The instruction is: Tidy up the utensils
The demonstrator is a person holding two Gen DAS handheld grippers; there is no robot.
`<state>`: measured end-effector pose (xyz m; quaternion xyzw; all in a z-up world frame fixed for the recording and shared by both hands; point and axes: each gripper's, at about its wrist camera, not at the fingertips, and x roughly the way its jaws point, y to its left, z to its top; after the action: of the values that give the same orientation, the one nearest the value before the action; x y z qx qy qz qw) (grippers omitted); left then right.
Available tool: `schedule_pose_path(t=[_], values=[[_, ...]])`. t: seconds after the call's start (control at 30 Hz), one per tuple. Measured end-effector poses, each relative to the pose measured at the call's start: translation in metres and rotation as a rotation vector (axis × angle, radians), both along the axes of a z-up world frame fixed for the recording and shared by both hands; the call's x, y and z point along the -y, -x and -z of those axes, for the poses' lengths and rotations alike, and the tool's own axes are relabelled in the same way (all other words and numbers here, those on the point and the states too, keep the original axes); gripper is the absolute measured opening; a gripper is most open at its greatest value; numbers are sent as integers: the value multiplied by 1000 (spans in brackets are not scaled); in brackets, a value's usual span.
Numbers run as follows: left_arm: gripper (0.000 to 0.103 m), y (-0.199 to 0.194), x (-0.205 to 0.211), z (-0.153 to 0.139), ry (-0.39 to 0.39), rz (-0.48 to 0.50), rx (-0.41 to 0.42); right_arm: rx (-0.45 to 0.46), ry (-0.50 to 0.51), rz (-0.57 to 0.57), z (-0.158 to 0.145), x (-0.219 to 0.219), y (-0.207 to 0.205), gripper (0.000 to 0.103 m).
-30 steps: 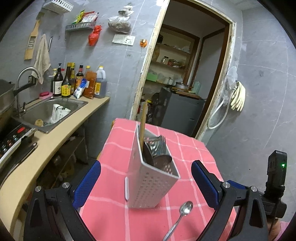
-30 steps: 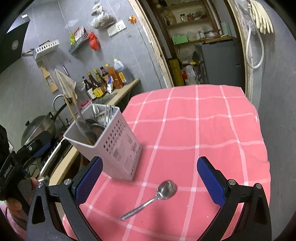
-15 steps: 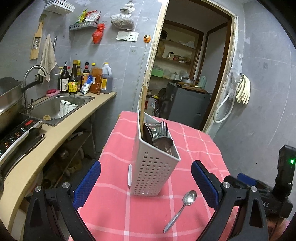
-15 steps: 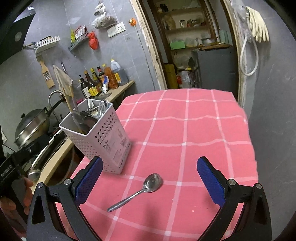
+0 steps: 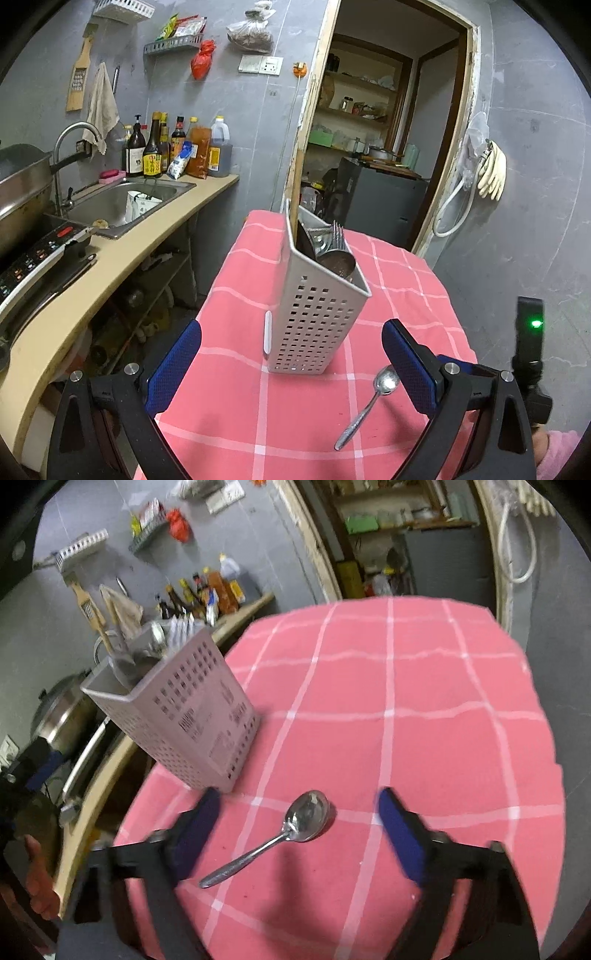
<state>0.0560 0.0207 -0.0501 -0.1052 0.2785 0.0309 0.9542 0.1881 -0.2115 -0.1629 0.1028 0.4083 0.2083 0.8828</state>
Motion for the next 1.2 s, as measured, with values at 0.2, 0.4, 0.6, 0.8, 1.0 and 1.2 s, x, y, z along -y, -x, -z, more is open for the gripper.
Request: schedule_pose_path(t=[0.2,0.4,0.6,0.8,1.0,1.2], values=[[98,-11,-5,12,9,14,-22,-46,21,-3,17,-7,-11,35],[98,-18,-7,18,29,23,-40,-81,21,-7,22,-5,-18,13],[98,-20,-7,13,16,41,-24,-142,-19,-29,33,-4,-28,13],[98,-24,-10,13,29,50,-21,-113,-67,-22,26,-5,-20,3],[98,-27,-13,12,36,68,-20,5,-86,-27,-25,-10,-2,2],[98,-21,-17,-10,47,96,16,218,-55,-63,-116,-18,19,2]])
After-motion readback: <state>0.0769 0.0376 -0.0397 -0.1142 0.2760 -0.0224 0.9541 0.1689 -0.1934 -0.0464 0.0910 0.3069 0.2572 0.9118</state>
